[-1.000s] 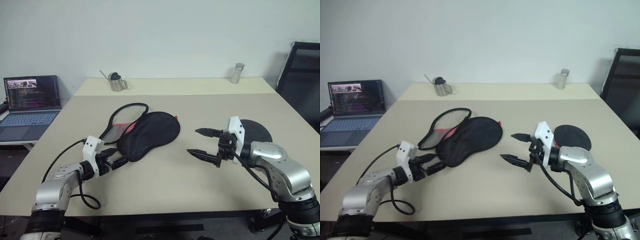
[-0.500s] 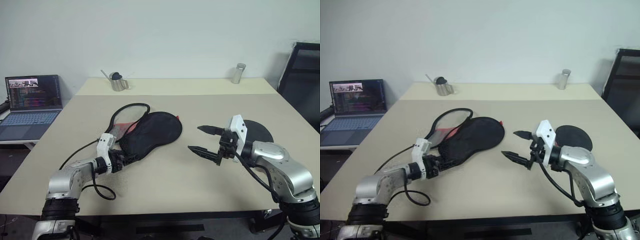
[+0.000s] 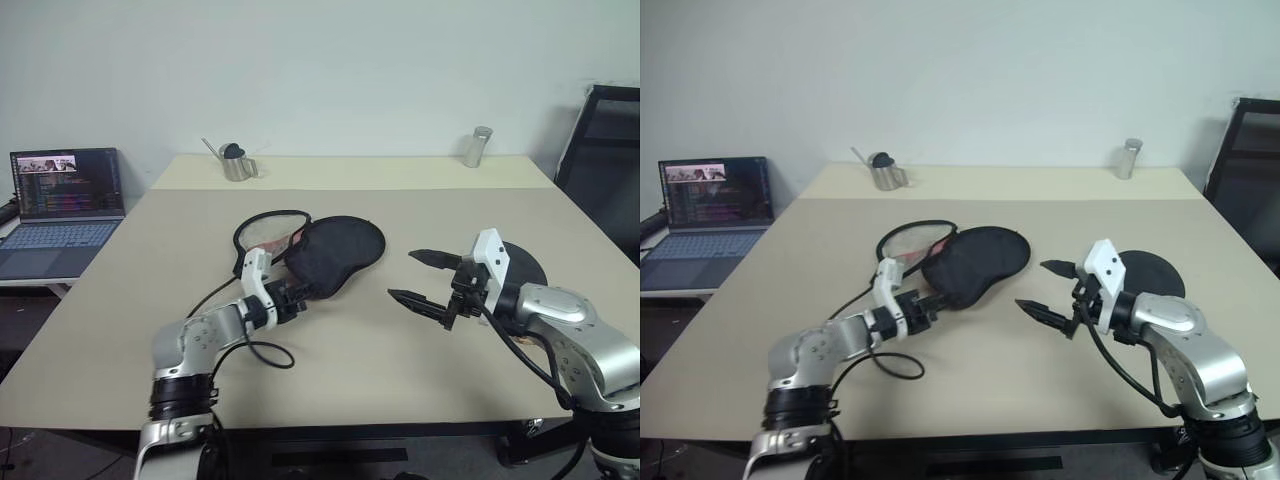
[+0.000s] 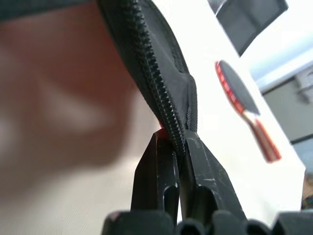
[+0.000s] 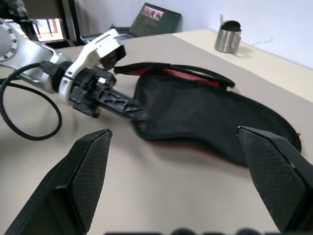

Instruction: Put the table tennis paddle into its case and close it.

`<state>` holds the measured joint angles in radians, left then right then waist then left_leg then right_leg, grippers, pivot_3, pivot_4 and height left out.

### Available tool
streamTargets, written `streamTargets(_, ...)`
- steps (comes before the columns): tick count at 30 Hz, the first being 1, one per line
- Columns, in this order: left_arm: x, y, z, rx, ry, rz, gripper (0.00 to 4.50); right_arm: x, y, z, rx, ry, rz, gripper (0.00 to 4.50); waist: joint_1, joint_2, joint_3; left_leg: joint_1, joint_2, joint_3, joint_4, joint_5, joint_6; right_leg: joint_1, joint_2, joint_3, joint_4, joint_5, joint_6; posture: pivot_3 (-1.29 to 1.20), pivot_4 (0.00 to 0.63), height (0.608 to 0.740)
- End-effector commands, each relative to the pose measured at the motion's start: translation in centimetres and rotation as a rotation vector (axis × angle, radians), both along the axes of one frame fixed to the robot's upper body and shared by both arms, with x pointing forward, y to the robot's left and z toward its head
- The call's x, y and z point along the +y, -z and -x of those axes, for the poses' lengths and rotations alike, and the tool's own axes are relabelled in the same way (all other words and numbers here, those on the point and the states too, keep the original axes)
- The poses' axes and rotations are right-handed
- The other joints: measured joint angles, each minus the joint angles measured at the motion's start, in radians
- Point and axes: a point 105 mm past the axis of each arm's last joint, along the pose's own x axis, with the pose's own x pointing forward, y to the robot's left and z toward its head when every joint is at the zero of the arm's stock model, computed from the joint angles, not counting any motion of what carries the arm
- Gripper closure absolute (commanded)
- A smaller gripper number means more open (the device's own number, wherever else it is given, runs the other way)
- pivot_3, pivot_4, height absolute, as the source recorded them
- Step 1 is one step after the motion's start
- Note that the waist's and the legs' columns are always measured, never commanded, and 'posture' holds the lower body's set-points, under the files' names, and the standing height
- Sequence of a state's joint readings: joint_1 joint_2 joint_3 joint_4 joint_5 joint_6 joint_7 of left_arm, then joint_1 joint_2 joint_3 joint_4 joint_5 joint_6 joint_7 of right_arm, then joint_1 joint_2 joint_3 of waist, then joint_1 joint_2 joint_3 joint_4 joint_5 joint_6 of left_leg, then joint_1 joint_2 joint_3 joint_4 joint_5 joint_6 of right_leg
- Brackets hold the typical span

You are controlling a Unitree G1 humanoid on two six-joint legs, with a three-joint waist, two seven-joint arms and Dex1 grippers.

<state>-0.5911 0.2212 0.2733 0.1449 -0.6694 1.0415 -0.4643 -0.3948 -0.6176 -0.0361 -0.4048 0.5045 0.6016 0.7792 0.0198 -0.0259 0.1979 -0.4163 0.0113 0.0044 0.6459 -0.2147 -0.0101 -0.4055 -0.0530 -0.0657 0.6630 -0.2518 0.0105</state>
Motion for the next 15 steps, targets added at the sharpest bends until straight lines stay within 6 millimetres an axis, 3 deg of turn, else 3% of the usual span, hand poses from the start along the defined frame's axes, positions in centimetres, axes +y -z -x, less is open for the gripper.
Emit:
streamTargets(1, -1.9, -1.0, -1.2, -0.009, -0.001, 0.075, 4.47, -0.3, -1.5, 0.6, -0.059, 0.005, -0.007, 0.0, 0.001, 0.0, 0.0, 0.0, 0.0, 0.0, 0.0, 0.0, 0.0, 0.0, 0.0, 0.0, 0.0, 0.0, 0.0, 0.0, 0.15, 0.74)
streamTargets(6, -4.4, -0.2, -1.7, 0.035, 0.024, 0.102, 4.47, -0.4, -1.5, 0.7, -0.06, 0.015, -0.006, 0.0, 0.0, -0.001, 0.0, 0.0, 0.0, 0.0, 0.0, 0.0, 0.0, 0.0, 0.0, 0.0, 0.0, 0.0, 0.0, 0.0, 0.15, 0.74)
streamTargets(9, -4.9, 0.3, -1.4, 0.036, 0.056, 0.084, 4.47, -0.4, -1.4, 0.8, -0.06, 0.019, -0.007, 0.0, 0.0, -0.001, 0.0, 0.0, 0.0, 0.0, 0.0, 0.0, 0.0, 0.0, 0.001, 0.0, 0.0, 0.0, 0.0, 0.0, 0.15, 0.74)
streamTargets(12, -4.4, 0.5, -1.3, 0.004, 0.049, 0.042, 3.77, -0.5, -1.4, 0.8, -0.057, 0.026, -0.01, 0.0, 0.0, -0.001, 0.0, 0.0, 0.0, 0.0, 0.0, 0.0, 0.0, 0.0, 0.001, 0.0, 0.0, 0.0, 0.0, 0.0, 0.15, 0.74)
streamTargets(15, -3.7, 0.9, -0.9, -0.02, 0.063, -0.014, 2.76, -0.5, -1.4, 0.8, -0.055, 0.028, -0.014, 0.0, -0.002, -0.001, 0.0, 0.0, 0.0, 0.0, 0.0, 0.0, 0.0, 0.0, 0.001, 0.0, 0.0, 0.0, 0.0, 0.0, 0.15, 0.74)
